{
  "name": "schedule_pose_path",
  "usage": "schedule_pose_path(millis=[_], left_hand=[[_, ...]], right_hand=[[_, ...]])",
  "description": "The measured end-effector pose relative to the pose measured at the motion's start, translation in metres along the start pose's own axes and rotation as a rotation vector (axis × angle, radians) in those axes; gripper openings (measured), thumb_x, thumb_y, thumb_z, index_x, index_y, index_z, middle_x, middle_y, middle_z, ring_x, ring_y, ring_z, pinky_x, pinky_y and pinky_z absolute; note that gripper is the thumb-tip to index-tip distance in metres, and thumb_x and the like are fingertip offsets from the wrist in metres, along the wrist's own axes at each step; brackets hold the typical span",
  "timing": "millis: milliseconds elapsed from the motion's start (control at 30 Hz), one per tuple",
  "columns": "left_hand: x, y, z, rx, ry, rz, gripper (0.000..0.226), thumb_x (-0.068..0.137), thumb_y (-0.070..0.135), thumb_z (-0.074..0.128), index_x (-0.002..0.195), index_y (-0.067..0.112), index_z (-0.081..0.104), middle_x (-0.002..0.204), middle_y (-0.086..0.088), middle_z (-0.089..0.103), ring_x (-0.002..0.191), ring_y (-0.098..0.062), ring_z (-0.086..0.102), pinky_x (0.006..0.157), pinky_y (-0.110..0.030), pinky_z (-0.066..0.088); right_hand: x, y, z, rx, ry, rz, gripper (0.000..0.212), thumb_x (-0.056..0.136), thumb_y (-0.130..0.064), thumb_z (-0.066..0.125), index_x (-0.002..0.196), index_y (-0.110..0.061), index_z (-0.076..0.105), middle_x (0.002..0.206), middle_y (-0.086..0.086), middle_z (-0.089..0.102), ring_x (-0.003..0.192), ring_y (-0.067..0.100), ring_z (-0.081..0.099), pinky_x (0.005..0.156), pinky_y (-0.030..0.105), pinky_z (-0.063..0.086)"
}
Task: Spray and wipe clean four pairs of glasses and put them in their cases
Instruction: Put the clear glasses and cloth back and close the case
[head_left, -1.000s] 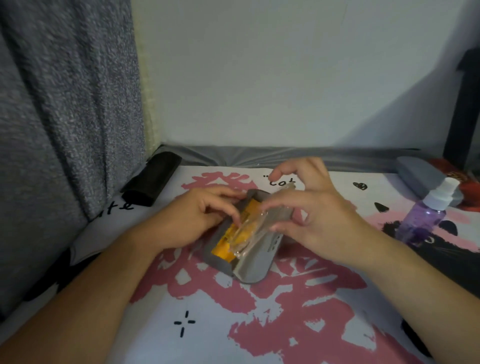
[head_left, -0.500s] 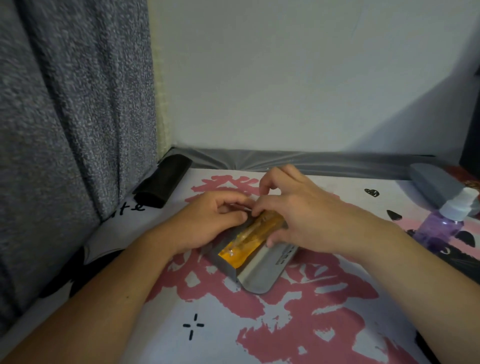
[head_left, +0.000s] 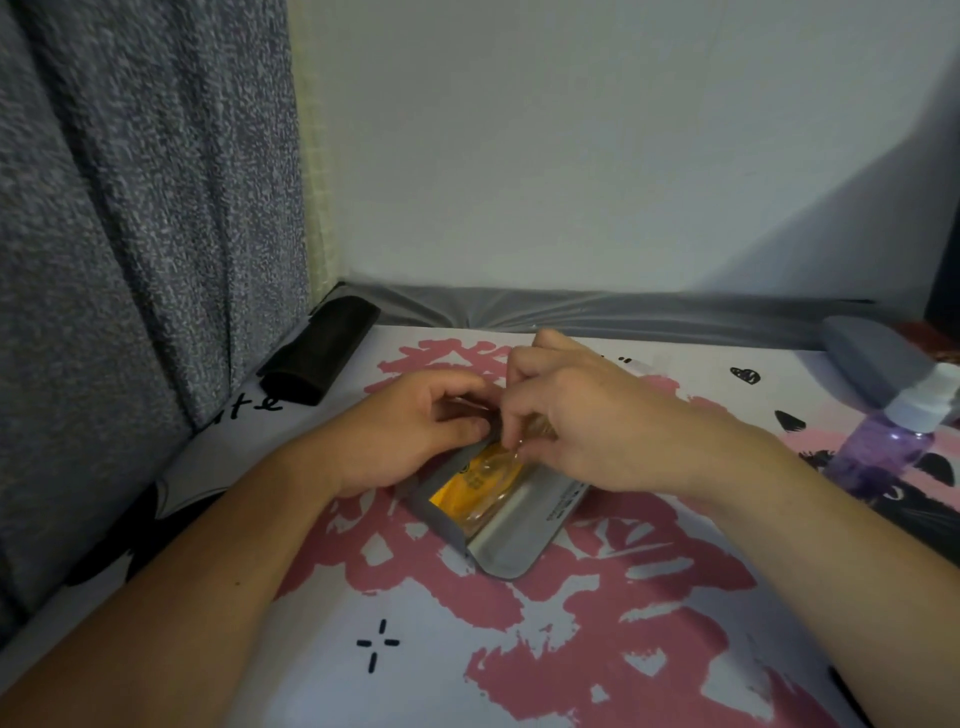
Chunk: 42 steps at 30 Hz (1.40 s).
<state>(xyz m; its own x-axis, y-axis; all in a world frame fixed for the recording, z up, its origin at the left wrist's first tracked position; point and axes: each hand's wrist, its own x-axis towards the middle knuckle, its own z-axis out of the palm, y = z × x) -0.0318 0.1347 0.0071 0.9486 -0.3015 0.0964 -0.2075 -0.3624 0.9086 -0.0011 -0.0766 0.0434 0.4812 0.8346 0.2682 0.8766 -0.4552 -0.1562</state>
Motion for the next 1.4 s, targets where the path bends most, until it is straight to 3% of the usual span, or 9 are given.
schedule_pose_path(millis=[300,633,733,833,900,1033,1200,1267,1400], left_hand=[[0.001,0.001,0.003,-0.030,0.005,-0.021,0.029,0.095,-0.006,0.060,0.120,0.006,0.069,0.115,-0.007,0.074,0.114,-0.021,0.068,0.102,-0.032,0.052],[-0.001,0.002,0.003,-0.021,0.015,-0.066,0.030,0.095,-0.003,0.062,0.122,0.011,0.069,0.116,-0.004,0.075,0.114,-0.017,0.068,0.104,-0.036,0.052],[-0.005,0.006,0.007,0.024,0.036,-0.058,0.028,0.097,0.016,0.064,0.123,0.025,0.069,0.116,0.007,0.074,0.112,-0.008,0.067,0.102,-0.035,0.053],[-0.006,0.010,0.015,0.170,0.109,-0.006,0.033,0.094,0.039,0.066,0.127,0.043,0.063,0.118,0.013,0.066,0.106,-0.001,0.063,0.093,-0.028,0.054],[-0.003,0.015,0.022,0.256,0.114,-0.014,0.043,0.092,0.047,0.066,0.134,0.048,0.055,0.122,0.014,0.056,0.102,-0.002,0.058,0.088,-0.022,0.050],[0.008,0.029,0.030,0.399,0.024,-0.126,0.067,0.090,0.053,0.066,0.149,0.046,0.036,0.126,0.018,0.040,0.111,0.002,0.048,0.092,-0.020,0.037],[0.009,0.029,0.031,0.393,0.045,-0.191,0.081,0.084,0.057,0.071,0.150,0.051,0.026,0.144,0.009,0.041,0.125,-0.009,0.050,0.098,-0.029,0.044],[0.004,0.029,0.035,0.315,0.062,-0.208,0.080,0.085,0.059,0.069,0.149,0.055,0.021,0.150,0.009,0.035,0.126,-0.015,0.055,0.091,-0.034,0.054],[-0.008,0.034,0.035,-0.259,0.075,-0.330,0.063,0.101,0.022,0.059,0.150,0.049,0.029,0.139,-0.004,0.051,0.076,-0.035,0.075,0.056,-0.035,0.059]], right_hand=[[0.000,-0.001,0.000,0.043,-0.122,0.023,0.014,0.084,-0.030,0.078,0.097,-0.034,0.077,0.081,-0.021,0.061,0.089,0.005,0.041,0.086,0.027,0.040],[-0.006,0.004,0.005,0.075,-0.045,0.060,0.012,0.081,-0.018,0.081,0.087,-0.029,0.080,0.083,-0.020,0.066,0.087,0.000,0.049,0.083,0.023,0.045],[-0.024,0.004,-0.008,0.278,0.110,0.243,0.016,0.087,-0.016,0.077,0.092,-0.031,0.080,0.083,-0.020,0.070,0.086,0.002,0.060,0.078,0.017,0.047],[-0.040,0.007,-0.018,0.334,0.349,0.573,0.013,0.095,-0.017,0.065,0.088,-0.025,0.073,0.065,-0.016,0.068,0.063,0.004,0.065,0.057,0.012,0.046],[-0.052,0.006,-0.020,0.357,0.334,0.789,0.017,0.100,-0.026,0.056,0.087,-0.018,0.062,0.056,-0.002,0.067,0.047,0.013,0.064,0.051,0.022,0.048],[-0.077,-0.016,-0.008,0.846,0.153,0.984,0.028,0.103,-0.031,0.052,0.096,-0.004,0.055,0.072,0.011,0.062,0.050,0.026,0.061,0.046,0.034,0.051],[-0.078,-0.031,0.001,1.055,0.261,0.968,0.016,0.103,-0.021,0.055,0.102,-0.005,0.059,0.083,0.024,0.070,0.060,0.029,0.067,0.053,0.038,0.057],[-0.072,-0.029,0.003,1.034,0.350,0.964,0.015,0.101,-0.029,0.058,0.102,-0.015,0.064,0.088,0.018,0.074,0.072,0.031,0.072,0.068,0.048,0.061],[-0.064,-0.029,0.000,0.923,0.435,0.867,0.019,0.100,-0.043,0.056,0.095,-0.032,0.070,0.093,-0.001,0.075,0.087,0.023,0.071,0.094,0.050,0.055]])
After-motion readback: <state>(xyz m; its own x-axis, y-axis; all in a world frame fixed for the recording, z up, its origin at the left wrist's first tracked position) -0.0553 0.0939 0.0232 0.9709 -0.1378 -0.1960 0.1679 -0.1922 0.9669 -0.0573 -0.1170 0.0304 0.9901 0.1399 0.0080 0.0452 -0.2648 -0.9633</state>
